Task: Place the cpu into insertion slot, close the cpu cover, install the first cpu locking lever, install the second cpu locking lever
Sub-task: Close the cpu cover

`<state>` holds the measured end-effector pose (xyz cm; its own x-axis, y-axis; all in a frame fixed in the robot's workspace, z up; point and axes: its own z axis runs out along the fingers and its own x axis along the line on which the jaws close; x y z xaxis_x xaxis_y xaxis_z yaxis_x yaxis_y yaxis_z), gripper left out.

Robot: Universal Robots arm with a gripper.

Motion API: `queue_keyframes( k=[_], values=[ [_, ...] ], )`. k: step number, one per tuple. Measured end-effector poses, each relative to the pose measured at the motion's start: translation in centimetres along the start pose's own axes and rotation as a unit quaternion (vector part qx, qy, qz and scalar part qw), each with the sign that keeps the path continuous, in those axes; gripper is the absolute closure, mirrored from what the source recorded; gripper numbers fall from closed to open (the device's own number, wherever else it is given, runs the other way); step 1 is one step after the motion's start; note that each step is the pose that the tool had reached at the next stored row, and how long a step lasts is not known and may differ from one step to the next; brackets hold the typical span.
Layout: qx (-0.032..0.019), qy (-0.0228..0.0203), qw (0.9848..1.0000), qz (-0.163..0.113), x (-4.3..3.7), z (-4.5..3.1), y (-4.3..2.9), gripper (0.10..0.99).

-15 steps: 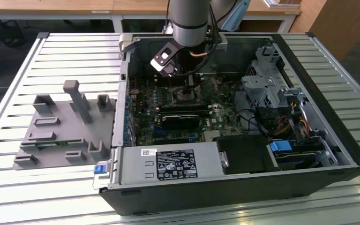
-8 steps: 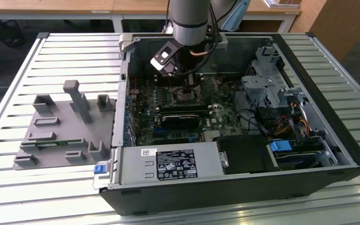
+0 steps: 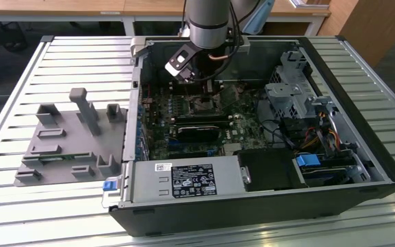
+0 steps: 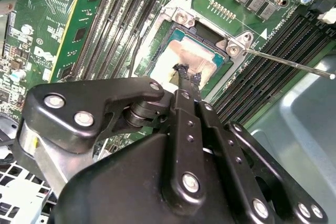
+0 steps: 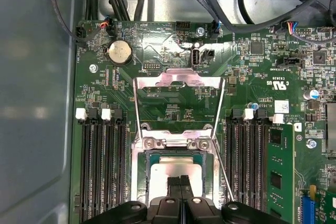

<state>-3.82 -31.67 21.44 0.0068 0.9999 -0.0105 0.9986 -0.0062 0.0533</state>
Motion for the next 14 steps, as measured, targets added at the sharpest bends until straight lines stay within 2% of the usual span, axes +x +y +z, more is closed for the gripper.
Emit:
queue_keyframes(
  k=[14],
  values=[
    [0.0000, 0.0001, 1.0000, 0.000, 0.00, -0.42, 0.02, 0.980]
  ],
)
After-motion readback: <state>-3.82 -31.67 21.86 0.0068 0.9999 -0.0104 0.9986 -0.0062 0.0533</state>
